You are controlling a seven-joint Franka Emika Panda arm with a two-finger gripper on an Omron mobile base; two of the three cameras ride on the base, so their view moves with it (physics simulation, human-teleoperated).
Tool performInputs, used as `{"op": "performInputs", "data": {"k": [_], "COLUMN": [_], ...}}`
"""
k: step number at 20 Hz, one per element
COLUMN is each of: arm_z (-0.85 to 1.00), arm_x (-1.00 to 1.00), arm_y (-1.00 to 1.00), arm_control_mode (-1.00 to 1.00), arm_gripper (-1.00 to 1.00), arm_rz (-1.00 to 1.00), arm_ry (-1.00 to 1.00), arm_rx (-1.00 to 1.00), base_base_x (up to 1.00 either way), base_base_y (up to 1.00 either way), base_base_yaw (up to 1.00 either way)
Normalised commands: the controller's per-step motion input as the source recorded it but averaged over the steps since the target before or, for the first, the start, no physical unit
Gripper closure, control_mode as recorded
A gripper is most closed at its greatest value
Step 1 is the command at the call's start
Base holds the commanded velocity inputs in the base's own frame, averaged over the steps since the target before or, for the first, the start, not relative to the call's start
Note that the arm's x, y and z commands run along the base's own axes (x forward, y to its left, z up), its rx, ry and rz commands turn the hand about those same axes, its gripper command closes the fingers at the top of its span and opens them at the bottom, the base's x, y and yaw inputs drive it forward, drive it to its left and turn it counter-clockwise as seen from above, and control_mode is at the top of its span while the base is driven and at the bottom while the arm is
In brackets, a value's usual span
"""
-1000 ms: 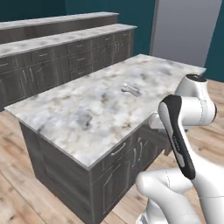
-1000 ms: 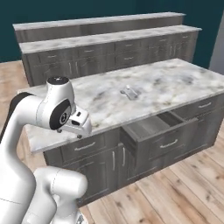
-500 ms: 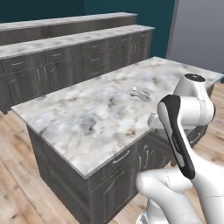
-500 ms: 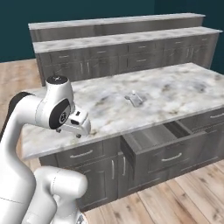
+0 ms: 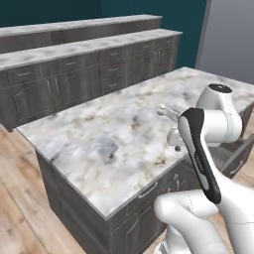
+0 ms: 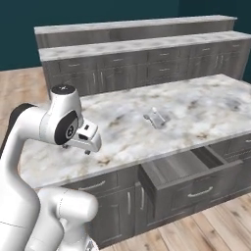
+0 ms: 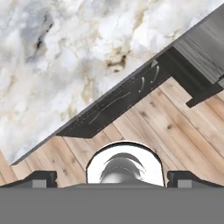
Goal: Organize the utensils by type. Pick up the wooden spoons from the counter and place them in the open cabinet. Then pick up the metallic utensils from the counter and place them in the open drawer.
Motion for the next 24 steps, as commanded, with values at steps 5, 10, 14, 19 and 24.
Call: {"op": "performInputs", "data": {"k": [5,10,14,19,24], "arm_z": [0.0,0.0,0.0,0.0,0.0], "arm_x": [0.0,0.0,0.0,0.0,0.0], "arm_y": [0.0,0.0,0.0,0.0,0.0], "arm_control_mode": [1.0,1.0,1.0,1.0,1.0], "arm_gripper": [-1.0,-1.0,-1.0,-1.0,-1.0], "arm_rz": [0.0,0.0,0.0,0.0,0.0], "arm_ry": [0.0,0.0,0.0,0.0,0.0], "arm_rx": [0.0,0.0,0.0,0.0,0.0], "base_base_x": [0.52,0.39,0.35,0.3,0.39], "base_base_y": [-0.08,-0.2,-0.13,-0.13,-0.19], "base_base_yaw": [-0.01,-0.19,-0.26,-0.31,-0.47]}}
